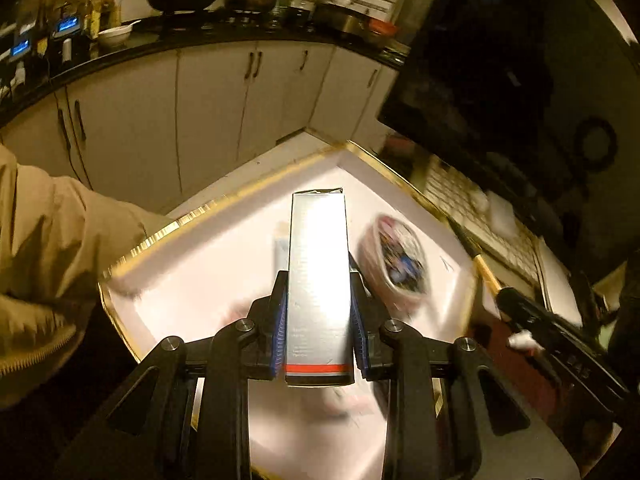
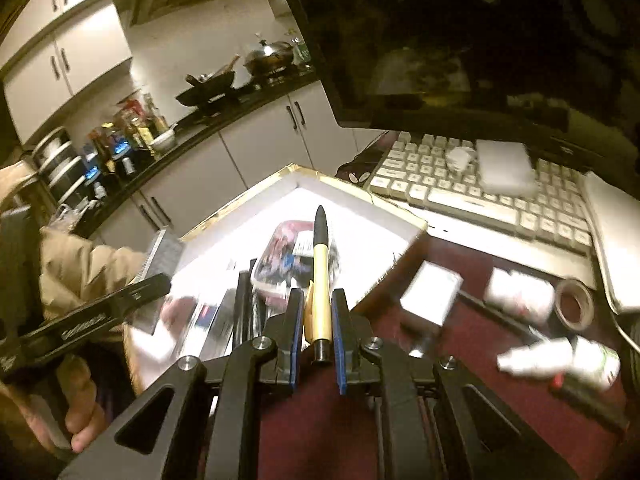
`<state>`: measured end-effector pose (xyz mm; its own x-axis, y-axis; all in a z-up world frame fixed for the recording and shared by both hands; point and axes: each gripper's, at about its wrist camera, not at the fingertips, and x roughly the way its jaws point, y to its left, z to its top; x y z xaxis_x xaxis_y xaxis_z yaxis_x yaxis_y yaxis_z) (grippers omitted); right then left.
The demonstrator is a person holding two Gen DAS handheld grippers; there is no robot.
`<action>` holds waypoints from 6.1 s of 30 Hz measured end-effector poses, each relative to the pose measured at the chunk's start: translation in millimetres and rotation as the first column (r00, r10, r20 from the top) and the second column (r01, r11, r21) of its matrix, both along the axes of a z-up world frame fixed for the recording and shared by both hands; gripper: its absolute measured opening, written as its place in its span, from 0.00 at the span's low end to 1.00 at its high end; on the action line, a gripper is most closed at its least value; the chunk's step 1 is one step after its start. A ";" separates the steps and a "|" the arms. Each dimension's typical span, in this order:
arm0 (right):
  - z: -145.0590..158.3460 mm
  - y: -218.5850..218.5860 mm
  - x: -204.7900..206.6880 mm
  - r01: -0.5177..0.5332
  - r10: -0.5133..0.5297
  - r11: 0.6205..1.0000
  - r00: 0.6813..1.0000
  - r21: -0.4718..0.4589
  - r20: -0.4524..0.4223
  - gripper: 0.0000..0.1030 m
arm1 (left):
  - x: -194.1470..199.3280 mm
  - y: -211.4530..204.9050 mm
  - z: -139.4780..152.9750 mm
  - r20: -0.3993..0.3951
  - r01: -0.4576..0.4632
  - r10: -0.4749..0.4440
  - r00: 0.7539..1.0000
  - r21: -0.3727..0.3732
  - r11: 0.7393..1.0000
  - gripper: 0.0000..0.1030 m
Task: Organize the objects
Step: 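Carry the white box and yellow pen into the tray and release both, then grasp the black lipstick tube with the left gripper while the right gripper grasps a black marker, then carry the lipstick tube and black marker into the tray and release both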
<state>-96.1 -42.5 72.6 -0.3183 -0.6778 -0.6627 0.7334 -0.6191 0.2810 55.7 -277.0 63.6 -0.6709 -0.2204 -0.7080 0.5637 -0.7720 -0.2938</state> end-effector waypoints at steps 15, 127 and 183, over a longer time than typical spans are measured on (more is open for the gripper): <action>-43.9 -48.7 -43.4 0.093 -0.096 0.990 0.995 0.109 0.022 0.12 | -66.9 -19.2 -28.0 0.163 0.080 -0.091 0.982 0.072 0.994 0.26; -73.7 205.2 -29.0 0.166 -0.186 0.973 0.975 0.161 0.122 0.16 | -82.8 231.4 -62.8 0.235 0.489 -0.475 0.848 -0.001 0.872 0.17; -41.5 -28.6 -72.4 0.121 -0.101 0.989 0.969 -0.080 0.224 0.14 | -68.3 -30.4 -1.6 0.092 0.031 -0.028 0.995 -0.030 0.999 0.17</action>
<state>-168.5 -71.0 31.1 -0.2493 -0.7083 -0.6604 0.5761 -0.6567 0.4868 -12.5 -307.4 62.0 -0.6098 -0.2246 -0.7601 0.5643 -0.7965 -0.2174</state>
